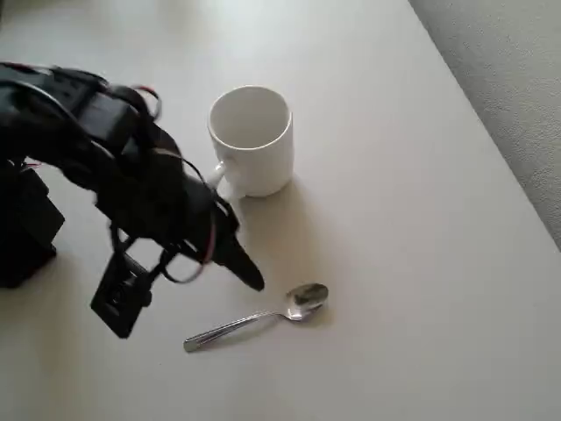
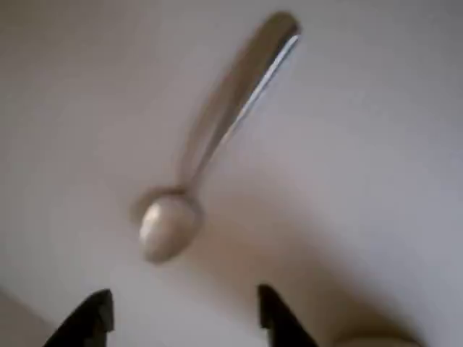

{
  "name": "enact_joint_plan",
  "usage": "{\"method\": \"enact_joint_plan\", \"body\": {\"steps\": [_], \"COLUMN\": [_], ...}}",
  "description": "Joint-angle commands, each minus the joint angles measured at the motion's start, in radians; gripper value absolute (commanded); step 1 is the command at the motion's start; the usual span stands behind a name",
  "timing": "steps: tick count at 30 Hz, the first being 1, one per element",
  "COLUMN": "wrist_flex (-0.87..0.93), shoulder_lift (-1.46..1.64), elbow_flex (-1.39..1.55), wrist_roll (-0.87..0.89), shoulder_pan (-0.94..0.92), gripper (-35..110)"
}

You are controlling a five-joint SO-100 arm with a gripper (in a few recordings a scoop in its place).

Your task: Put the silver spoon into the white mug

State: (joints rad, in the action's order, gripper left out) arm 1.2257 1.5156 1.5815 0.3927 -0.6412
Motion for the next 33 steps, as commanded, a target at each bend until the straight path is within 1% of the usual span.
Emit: {"method": "enact_joint_plan", "body": {"steps": [1,11,33], "wrist_flex": [0.075,0.118,0.121], "shoulder_lift": [-0.184,-0.345,-0.529], "elbow_flex": [-0.229,-0.402,-0.538], "wrist_roll": [0.048,0.064,0.055], "shoulder_pan": [-0.028,-0.057,-0.075], "gripper": [24,24,24]}}
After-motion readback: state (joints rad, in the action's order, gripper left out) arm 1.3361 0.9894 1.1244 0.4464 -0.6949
